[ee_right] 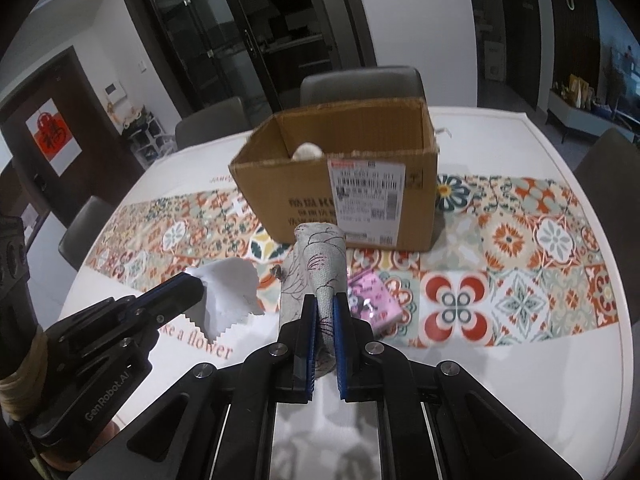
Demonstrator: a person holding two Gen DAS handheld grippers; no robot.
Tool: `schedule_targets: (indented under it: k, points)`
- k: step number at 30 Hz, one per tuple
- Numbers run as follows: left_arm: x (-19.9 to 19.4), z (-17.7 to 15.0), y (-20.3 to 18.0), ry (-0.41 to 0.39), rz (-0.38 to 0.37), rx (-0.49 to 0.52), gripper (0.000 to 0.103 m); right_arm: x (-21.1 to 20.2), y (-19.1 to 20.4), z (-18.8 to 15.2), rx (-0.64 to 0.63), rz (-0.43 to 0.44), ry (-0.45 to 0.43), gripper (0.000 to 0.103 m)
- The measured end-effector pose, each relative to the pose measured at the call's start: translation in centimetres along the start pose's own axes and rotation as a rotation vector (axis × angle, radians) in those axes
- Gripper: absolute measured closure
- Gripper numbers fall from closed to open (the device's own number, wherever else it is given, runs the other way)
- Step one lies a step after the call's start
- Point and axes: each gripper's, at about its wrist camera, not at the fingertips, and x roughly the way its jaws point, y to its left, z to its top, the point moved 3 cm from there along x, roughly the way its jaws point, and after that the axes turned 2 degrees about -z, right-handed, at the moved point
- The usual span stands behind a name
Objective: Organize soft objects
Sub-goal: 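Lift the pouch and white cloth and carry both over the box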
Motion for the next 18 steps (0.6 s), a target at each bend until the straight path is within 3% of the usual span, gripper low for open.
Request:
schedule_targets:
  k: [18]
  points:
    - [-1.3, 6.6, -0.3, -0.168, -0.005, 0.057, 0.099, -2.6, 0.5, 6.0, -0.003, 0.000, -0.182, 0.094]
